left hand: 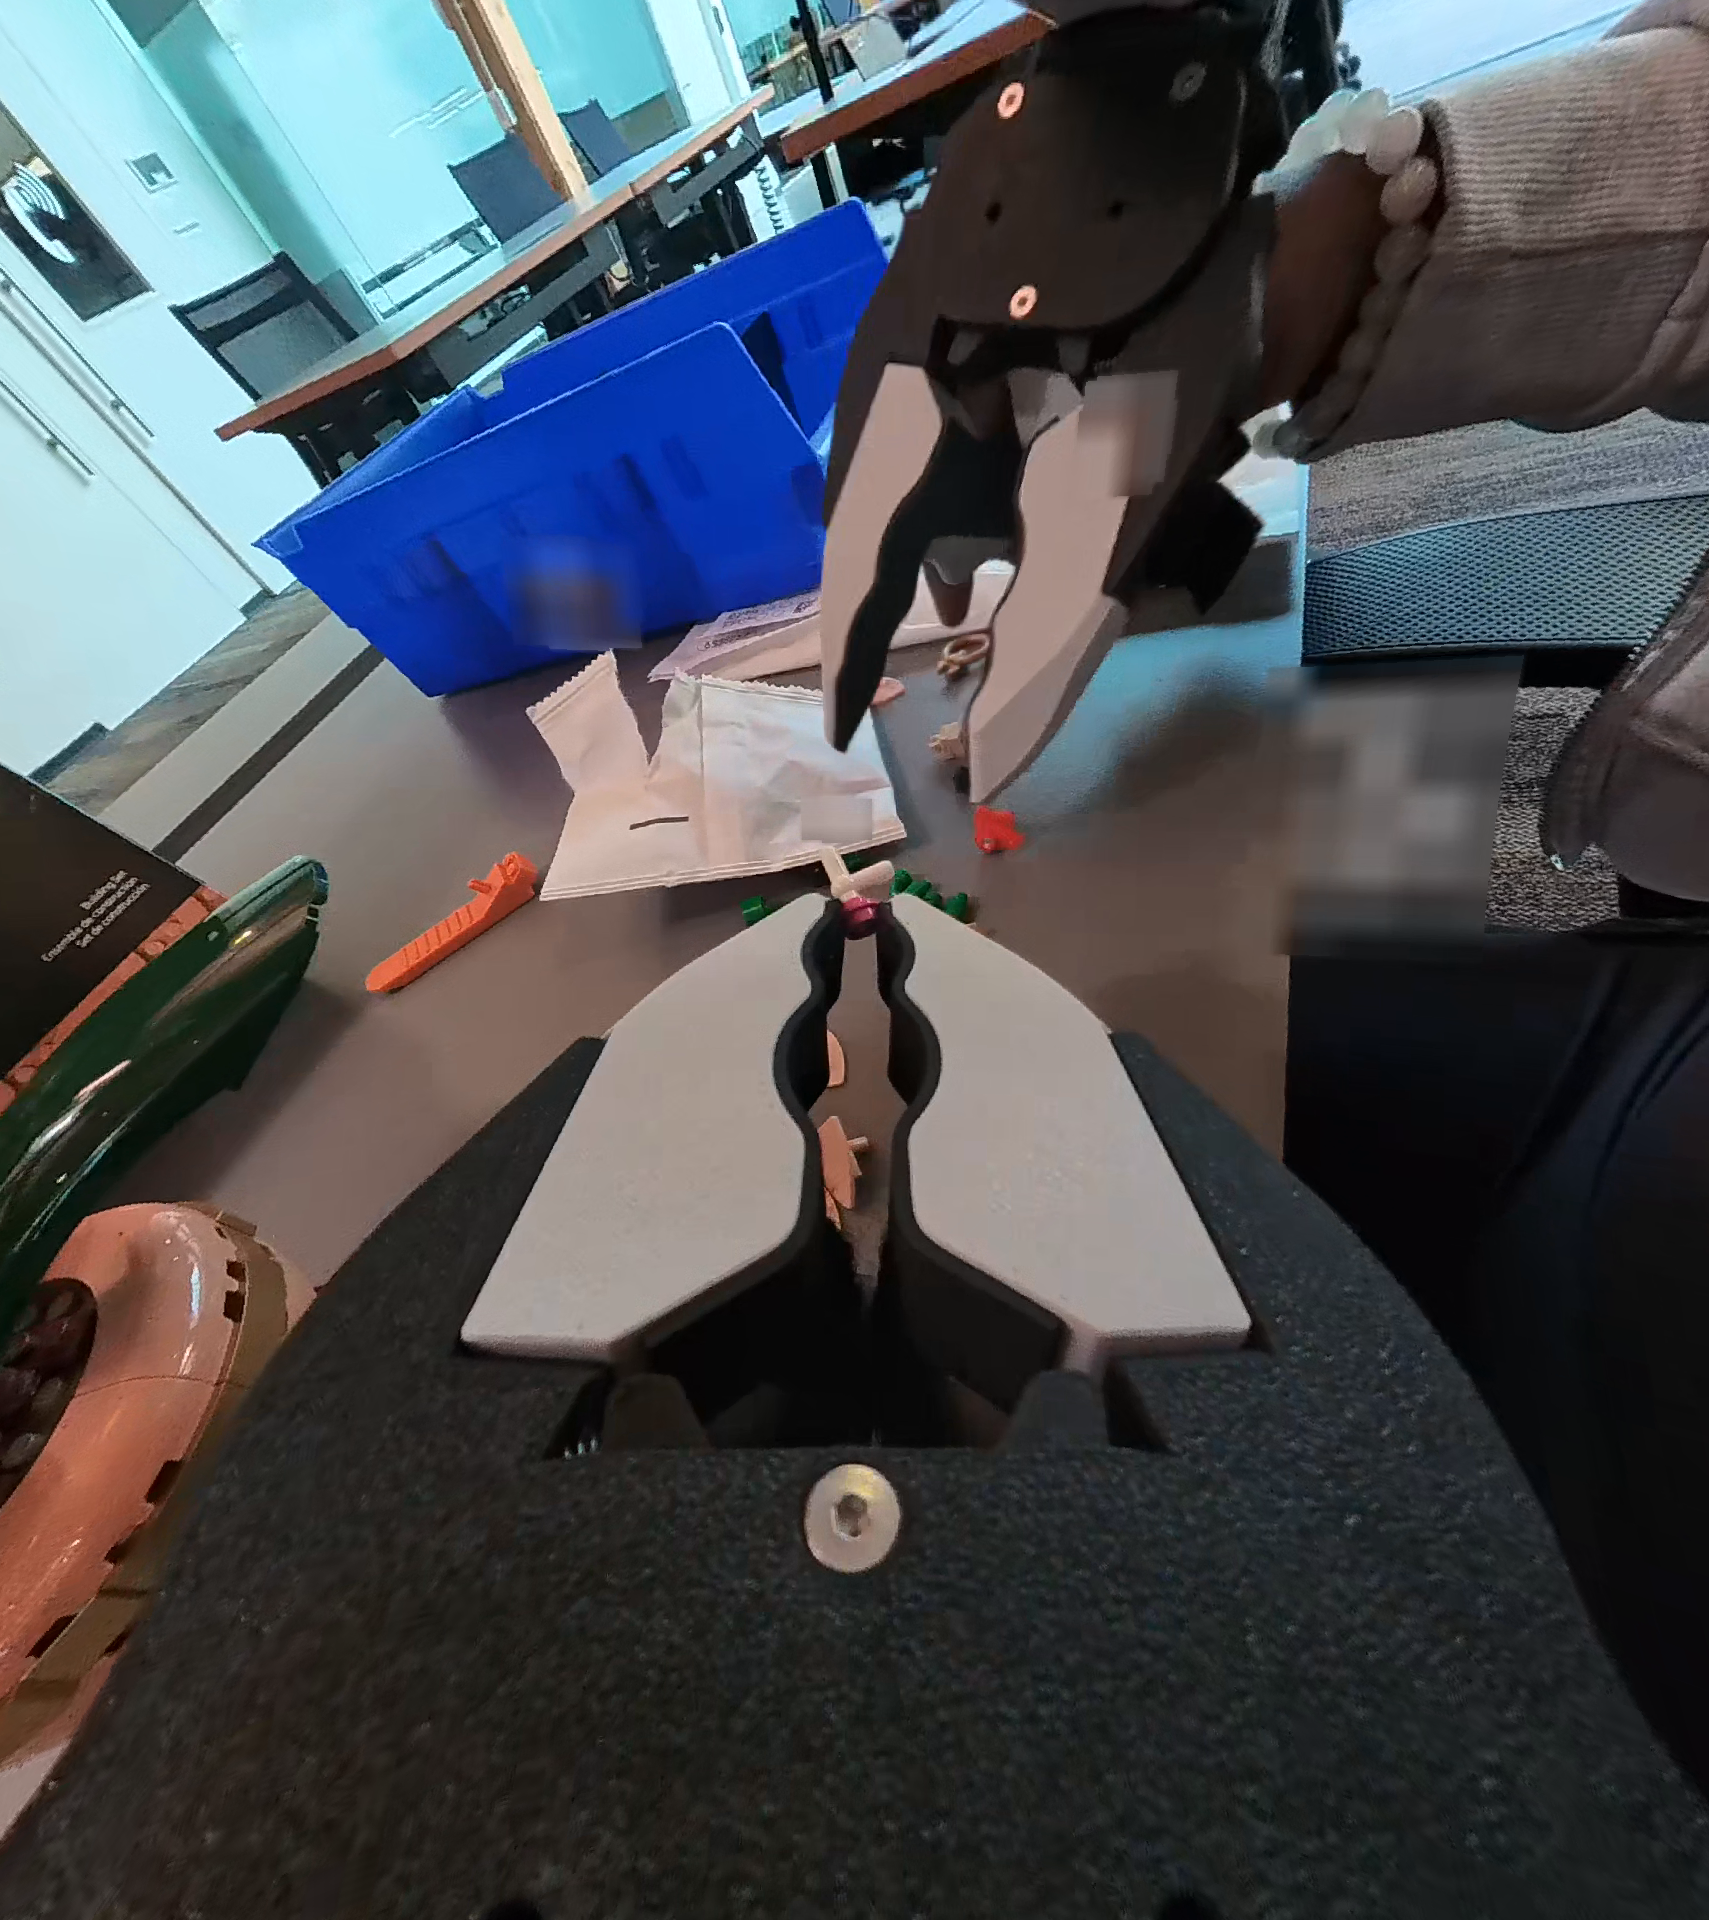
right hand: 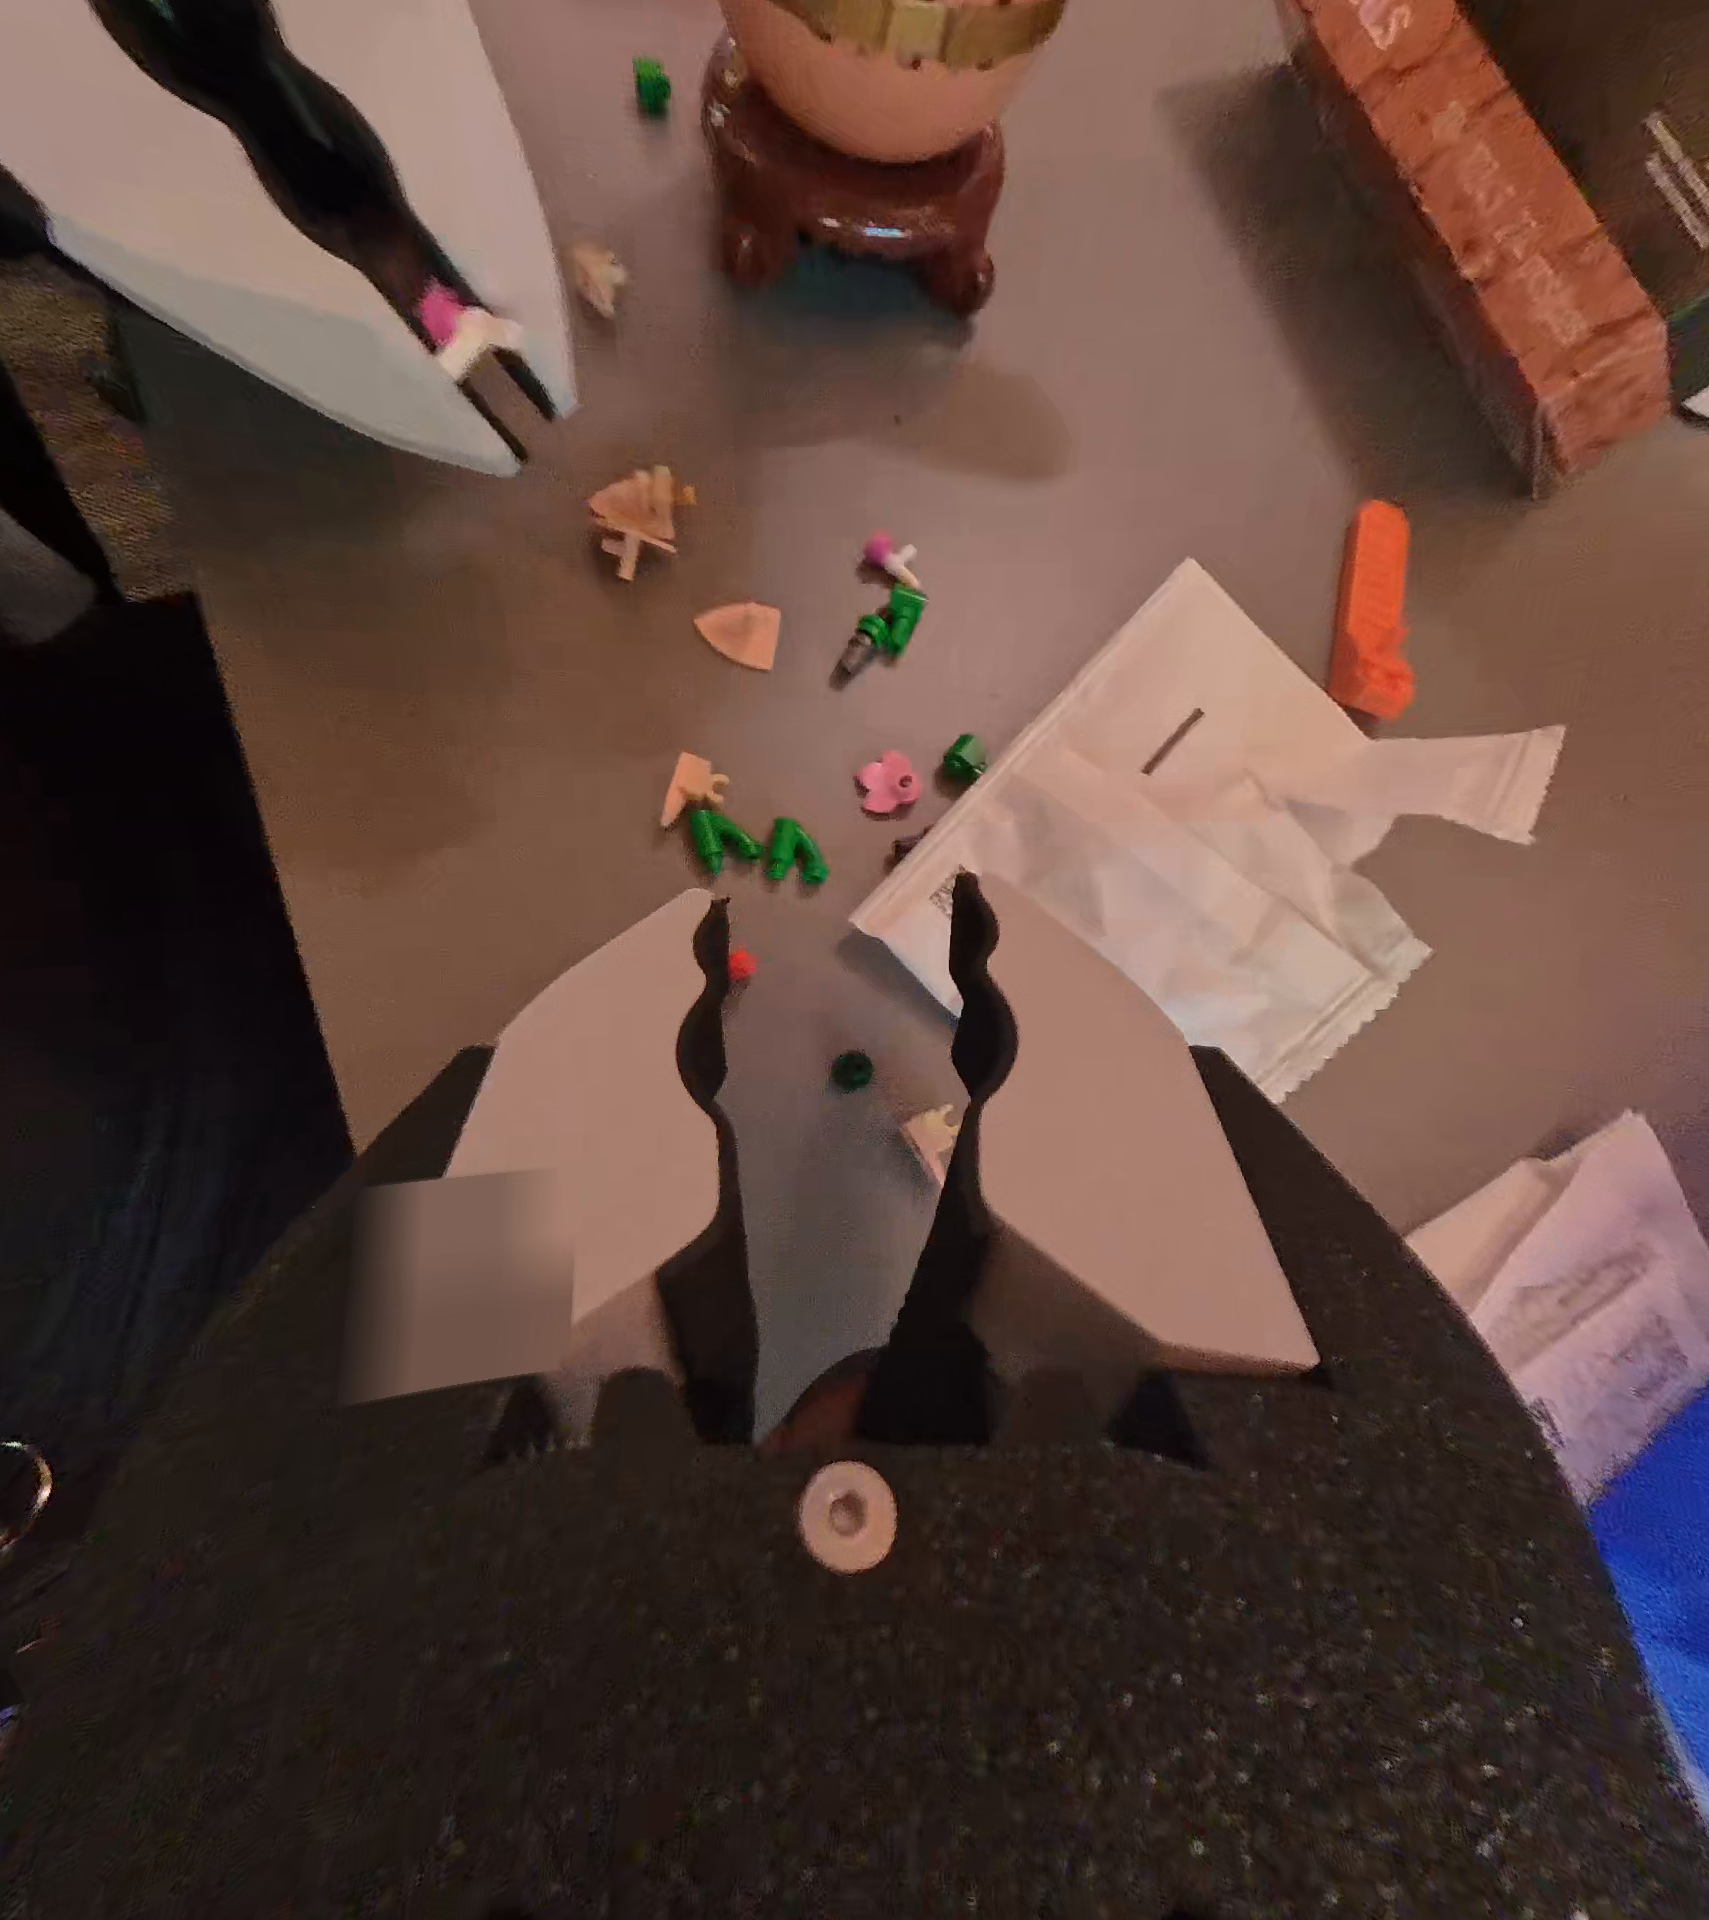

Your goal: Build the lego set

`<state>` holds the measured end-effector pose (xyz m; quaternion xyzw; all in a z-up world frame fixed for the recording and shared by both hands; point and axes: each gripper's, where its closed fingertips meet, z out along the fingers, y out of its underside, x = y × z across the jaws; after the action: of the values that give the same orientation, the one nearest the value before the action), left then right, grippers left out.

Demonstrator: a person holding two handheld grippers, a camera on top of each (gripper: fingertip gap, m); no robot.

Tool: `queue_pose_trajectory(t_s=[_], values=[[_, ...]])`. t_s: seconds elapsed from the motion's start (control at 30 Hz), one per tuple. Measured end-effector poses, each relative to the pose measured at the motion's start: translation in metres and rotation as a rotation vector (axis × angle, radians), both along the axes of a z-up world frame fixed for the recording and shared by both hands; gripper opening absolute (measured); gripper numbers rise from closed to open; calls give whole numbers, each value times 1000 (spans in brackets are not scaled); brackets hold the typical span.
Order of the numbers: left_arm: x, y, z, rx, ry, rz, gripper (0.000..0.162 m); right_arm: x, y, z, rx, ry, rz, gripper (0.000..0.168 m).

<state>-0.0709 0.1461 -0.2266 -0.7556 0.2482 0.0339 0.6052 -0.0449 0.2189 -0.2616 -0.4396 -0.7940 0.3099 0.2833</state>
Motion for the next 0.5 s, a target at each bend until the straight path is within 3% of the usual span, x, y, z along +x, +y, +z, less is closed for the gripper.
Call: queue_pose_trajectory(t_s=[0.07,0.17,0.33,0.5], values=[[0,0,1,6,0,-7,5,2,-8,1,-35,1,26,36],[3,-2,3,28,10,-31,5,-6,-28,34,-193,177,48,9],[9,-3,2,59,97,-55,5,-11,-79,55,-801,21,158,17],[6,-2,-5,63,279,-20,5,-21,-85,40,-872,-82,125,16]])
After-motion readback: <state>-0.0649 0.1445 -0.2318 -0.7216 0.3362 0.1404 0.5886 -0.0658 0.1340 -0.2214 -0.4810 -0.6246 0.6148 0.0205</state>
